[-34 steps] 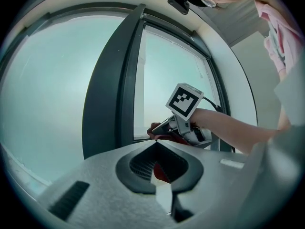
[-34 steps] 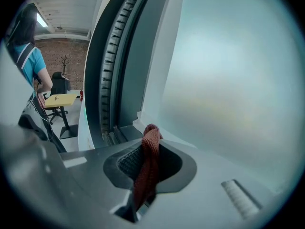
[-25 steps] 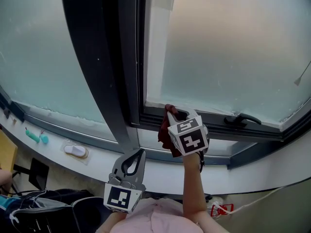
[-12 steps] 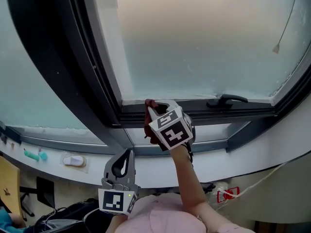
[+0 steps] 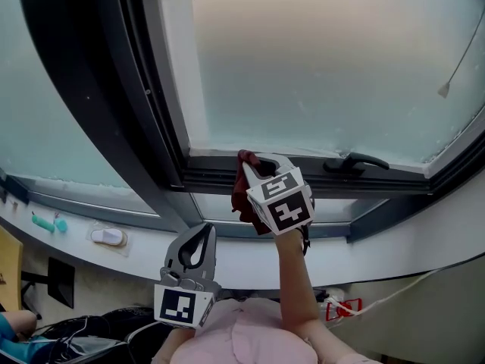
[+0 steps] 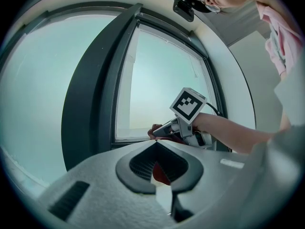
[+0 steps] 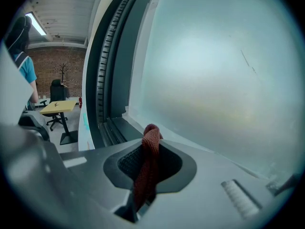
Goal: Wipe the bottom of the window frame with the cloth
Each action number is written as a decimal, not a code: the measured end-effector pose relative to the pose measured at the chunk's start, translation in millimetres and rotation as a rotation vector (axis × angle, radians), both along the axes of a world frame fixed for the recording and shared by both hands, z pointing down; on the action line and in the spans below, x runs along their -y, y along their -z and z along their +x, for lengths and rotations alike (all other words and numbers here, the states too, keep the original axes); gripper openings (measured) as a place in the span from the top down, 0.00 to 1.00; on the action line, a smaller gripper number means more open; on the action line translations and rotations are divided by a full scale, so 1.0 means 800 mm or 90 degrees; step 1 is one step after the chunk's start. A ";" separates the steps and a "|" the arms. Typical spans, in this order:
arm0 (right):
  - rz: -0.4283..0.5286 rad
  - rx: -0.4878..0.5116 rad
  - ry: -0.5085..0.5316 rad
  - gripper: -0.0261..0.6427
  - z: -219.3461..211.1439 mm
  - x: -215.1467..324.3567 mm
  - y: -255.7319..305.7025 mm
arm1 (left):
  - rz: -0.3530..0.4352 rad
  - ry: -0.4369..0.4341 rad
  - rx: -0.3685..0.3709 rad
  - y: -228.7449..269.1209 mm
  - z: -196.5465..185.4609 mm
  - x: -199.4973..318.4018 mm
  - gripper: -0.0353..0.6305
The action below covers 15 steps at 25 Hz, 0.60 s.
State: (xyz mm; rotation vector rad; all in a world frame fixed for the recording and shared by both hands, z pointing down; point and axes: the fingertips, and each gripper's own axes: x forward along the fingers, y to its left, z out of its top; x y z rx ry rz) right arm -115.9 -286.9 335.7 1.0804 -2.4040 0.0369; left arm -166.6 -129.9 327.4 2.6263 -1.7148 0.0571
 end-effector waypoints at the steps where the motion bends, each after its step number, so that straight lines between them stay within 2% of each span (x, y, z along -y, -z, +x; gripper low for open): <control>1: 0.000 0.001 -0.001 0.89 0.002 0.000 0.000 | -0.001 -0.002 0.001 -0.001 0.003 0.001 0.95; 7: -0.002 0.004 -0.002 0.89 0.012 -0.001 -0.001 | -0.009 -0.018 0.005 -0.003 0.018 0.002 0.95; 15: -0.005 0.009 0.002 0.89 0.019 0.001 -0.001 | -0.010 -0.010 0.005 -0.002 0.017 0.002 0.95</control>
